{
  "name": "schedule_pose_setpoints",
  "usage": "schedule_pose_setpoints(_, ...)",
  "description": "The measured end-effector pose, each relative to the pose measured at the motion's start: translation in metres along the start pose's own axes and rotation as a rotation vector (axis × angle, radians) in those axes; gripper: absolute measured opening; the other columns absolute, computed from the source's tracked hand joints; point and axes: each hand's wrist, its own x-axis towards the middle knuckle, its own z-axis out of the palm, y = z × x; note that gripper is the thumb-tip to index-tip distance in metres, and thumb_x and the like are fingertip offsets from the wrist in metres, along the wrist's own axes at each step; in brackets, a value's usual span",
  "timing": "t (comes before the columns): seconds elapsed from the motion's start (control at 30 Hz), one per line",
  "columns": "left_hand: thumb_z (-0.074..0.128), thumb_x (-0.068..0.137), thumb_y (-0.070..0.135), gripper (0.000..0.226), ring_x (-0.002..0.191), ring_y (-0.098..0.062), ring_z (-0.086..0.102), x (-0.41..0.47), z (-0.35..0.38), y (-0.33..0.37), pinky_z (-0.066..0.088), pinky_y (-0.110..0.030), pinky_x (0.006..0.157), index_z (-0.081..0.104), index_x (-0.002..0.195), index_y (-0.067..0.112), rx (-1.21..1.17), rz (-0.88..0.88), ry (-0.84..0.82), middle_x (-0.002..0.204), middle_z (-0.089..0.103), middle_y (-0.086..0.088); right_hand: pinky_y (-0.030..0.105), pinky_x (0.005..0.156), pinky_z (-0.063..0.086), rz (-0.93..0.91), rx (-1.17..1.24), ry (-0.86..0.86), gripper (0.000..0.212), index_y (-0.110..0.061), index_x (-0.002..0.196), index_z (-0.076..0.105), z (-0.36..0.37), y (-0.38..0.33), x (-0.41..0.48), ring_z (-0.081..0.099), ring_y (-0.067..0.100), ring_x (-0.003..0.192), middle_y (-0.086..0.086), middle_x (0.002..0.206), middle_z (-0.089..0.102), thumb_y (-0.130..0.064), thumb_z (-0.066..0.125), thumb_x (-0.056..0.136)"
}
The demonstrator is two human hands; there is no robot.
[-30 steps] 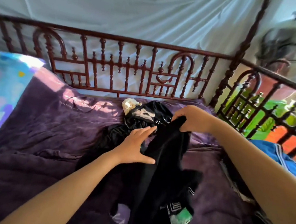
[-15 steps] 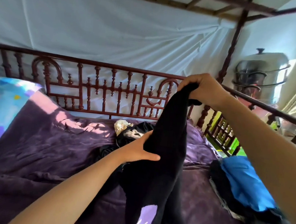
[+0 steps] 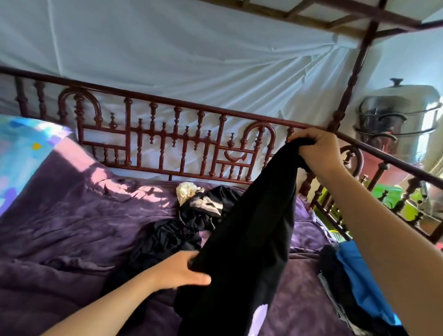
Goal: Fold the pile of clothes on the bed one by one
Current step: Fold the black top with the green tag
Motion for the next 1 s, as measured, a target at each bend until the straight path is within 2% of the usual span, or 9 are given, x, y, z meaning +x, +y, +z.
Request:
schedule_pose_setpoints(0.13, 0.078, 0.069, 0.025, 0.036, 0.083, 0.004, 0.063, 0.004, 0.014, -0.004, 0.050, -0.019, 0.083, 0.062, 0.099, 0.036, 0.083, 0.013, -0.071, 0.093, 0.068, 0.017, 0.012, 0.050, 0.046, -0.003, -0.069, 0.002, 0.033, -0.004, 0.097, 0.069, 0.016, 0.005, 0.002, 0.056, 0.014, 0.065, -0.003, 0.076, 0.059, 0.015, 0.050, 0.078)
schedule_pose_setpoints(0.27, 0.079, 0.071, 0.032, 0.079, 0.104, 0.015, 0.047, 0.011, 0.024, 0.008, 0.037, -0.003, 0.089, 0.033, 0.136, 0.037, 0.077, 0.043, 0.079, 0.118, 0.045, 0.029, 0.029, 0.079, 0.049, -0.102, -0.276, -0.106, 0.030, -0.005, 0.098, 0.067, 0.030, -0.004, 0.000, 0.057, 0.018, 0.087, 0.002, 0.092, 0.061, 0.011, 0.051, 0.077)
schedule_pose_setpoints(0.37, 0.081, 0.068, 0.034, 0.108, 0.134, -0.004, 0.031, 0.018, 0.031, 0.016, 0.027, -0.028, 0.113, 0.009, 0.148, 0.034, -0.003, 0.080, 0.173, 0.146, 0.031, 0.014, 0.030, 0.076, 0.049, -0.105, -0.277, -0.186, 0.027, -0.008, 0.095, 0.064, 0.033, -0.011, -0.003, 0.056, 0.018, 0.083, 0.002, 0.090, 0.059, 0.011, 0.055, 0.078)
schedule_pose_setpoints(0.47, 0.081, 0.067, 0.037, 0.112, 0.136, -0.015, 0.035, 0.027, 0.031, 0.030, 0.029, -0.043, 0.113, 0.003, 0.147, 0.040, -0.057, 0.071, 0.324, 0.148, 0.034, 0.007, 0.027, 0.067, 0.047, -0.084, -0.236, -0.244, 0.031, -0.007, 0.098, 0.064, 0.033, -0.016, -0.003, 0.055, 0.019, 0.081, 0.002, 0.085, 0.058, 0.013, 0.055, 0.076)
schedule_pose_setpoints(0.6, 0.076, 0.075, 0.025, 0.085, 0.123, -0.018, 0.051, 0.035, 0.032, 0.037, 0.041, -0.038, 0.105, 0.027, 0.144, 0.027, -0.014, 0.041, 0.426, 0.133, 0.052, 0.003, 0.026, 0.064, 0.047, -0.074, -0.233, -0.290, 0.033, -0.009, 0.094, 0.064, 0.024, -0.014, -0.001, 0.055, 0.021, 0.078, 0.005, 0.084, 0.059, 0.015, 0.054, 0.073)
schedule_pose_setpoints(0.7, 0.071, 0.078, 0.017, 0.045, 0.106, -0.017, 0.062, 0.030, 0.025, 0.033, 0.048, -0.034, 0.093, 0.055, 0.120, 0.016, 0.071, 0.029, 0.476, 0.112, 0.064, 0.000, 0.031, 0.070, 0.047, -0.079, -0.322, -0.298, 0.033, -0.007, 0.098, 0.065, 0.013, -0.005, -0.002, 0.056, 0.025, 0.080, 0.011, 0.089, 0.059, 0.013, 0.056, 0.074)
schedule_pose_setpoints(0.83, 0.068, 0.081, 0.020, 0.017, 0.087, -0.018, 0.062, 0.013, -0.028, 0.031, 0.044, -0.023, 0.065, 0.063, 0.097, 0.015, 0.363, 0.042, 0.675, 0.091, 0.065, 0.002, 0.033, 0.082, 0.047, -0.104, -0.578, -0.475, 0.033, -0.007, 0.102, 0.066, -0.014, 0.015, -0.004, 0.060, 0.028, 0.092, 0.008, 0.092, 0.062, 0.009, 0.060, 0.073)
schedule_pose_setpoints(0.9, 0.068, 0.082, 0.023, 0.008, 0.074, -0.013, 0.058, -0.001, -0.061, 0.036, 0.034, -0.015, 0.053, 0.061, 0.085, 0.021, 0.509, 0.058, 0.750, 0.079, 0.061, 0.007, 0.030, 0.079, 0.045, -0.109, -0.674, -0.572, 0.034, -0.009, 0.105, 0.065, -0.024, 0.024, -0.006, 0.060, 0.025, 0.092, 0.007, 0.094, 0.062, 0.007, 0.061, 0.074)
schedule_pose_setpoints(1.0, 0.069, 0.080, 0.023, 0.009, 0.066, -0.019, 0.059, -0.016, -0.090, 0.039, 0.031, -0.021, 0.049, 0.065, 0.083, 0.015, 0.836, 0.163, 0.810, 0.072, 0.065, 0.000, 0.020, 0.071, 0.041, -0.122, -0.649, -0.602, 0.033, -0.012, 0.104, 0.063, -0.026, 0.032, -0.008, 0.056, 0.013, 0.081, -0.005, 0.086, 0.057, 0.005, 0.062, 0.076)
